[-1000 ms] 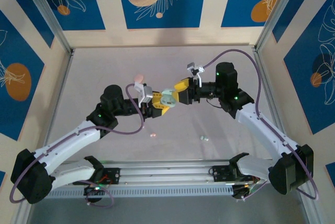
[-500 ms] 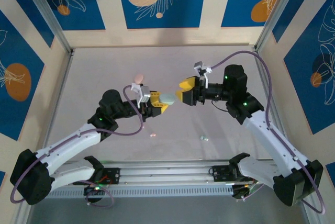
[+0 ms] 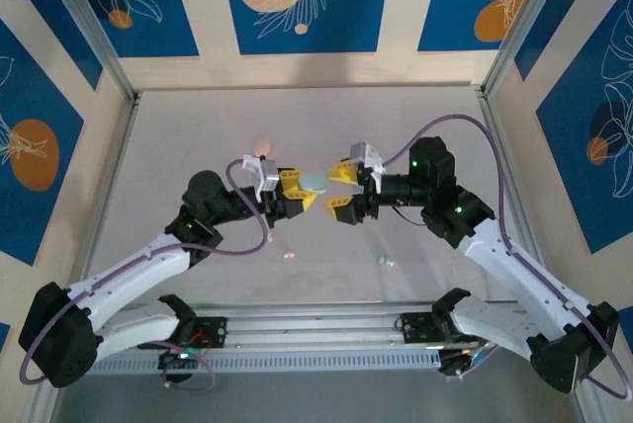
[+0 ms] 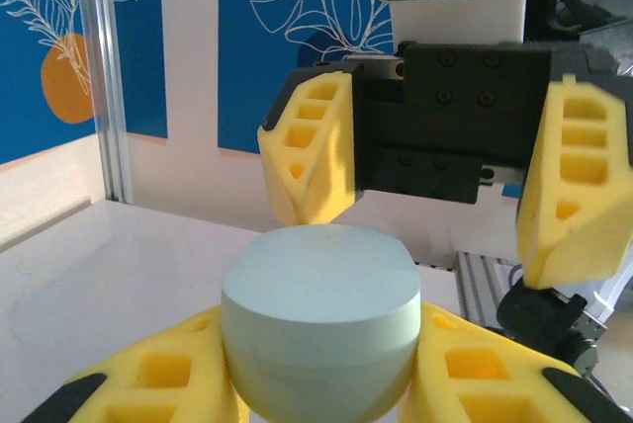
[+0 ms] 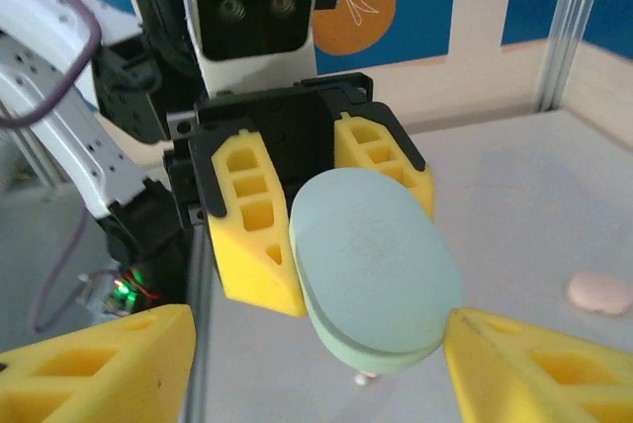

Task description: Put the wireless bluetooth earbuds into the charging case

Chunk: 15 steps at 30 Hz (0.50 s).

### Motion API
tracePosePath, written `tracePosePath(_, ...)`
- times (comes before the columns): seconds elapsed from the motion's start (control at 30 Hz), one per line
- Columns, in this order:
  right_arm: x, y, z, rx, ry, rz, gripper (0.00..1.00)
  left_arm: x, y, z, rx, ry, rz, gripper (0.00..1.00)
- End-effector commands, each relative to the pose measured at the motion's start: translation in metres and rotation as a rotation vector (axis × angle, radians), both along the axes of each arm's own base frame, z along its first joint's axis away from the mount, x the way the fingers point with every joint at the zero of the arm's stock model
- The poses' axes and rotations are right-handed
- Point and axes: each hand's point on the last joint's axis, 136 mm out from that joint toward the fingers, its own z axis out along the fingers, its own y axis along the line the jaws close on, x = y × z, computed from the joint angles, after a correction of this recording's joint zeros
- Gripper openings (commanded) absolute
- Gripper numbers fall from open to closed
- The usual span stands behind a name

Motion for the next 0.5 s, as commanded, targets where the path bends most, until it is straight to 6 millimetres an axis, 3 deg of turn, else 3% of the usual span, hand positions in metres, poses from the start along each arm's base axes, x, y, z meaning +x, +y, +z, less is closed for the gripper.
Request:
tracePosePath(0.0,0.000,0.002,-0.012,-0.043,-0.182,0.040,0.69,-0.018,-0.002,0.023,-0.052,-0.066,-0.085,0.34)
tracePosePath(0.17,0.007,0.001,-0.010,-0.042,-0.167,0.063,0.68,-0.022,-0.002,0.027,-0.050,-0.072,-0.104,0.34)
tracePosePath(0.37,-0.004,0.003,-0.001,0.019,-0.111,0.157,0.55,-0.023,-0.002,0.027,-0.043,-0.073,-0.108,0.34)
tracePosePath(0.47,-0.005,0.003,0.000,0.028,-0.093,0.168,0.54,-0.022,-0.003,0.025,-0.036,-0.074,-0.107,0.34)
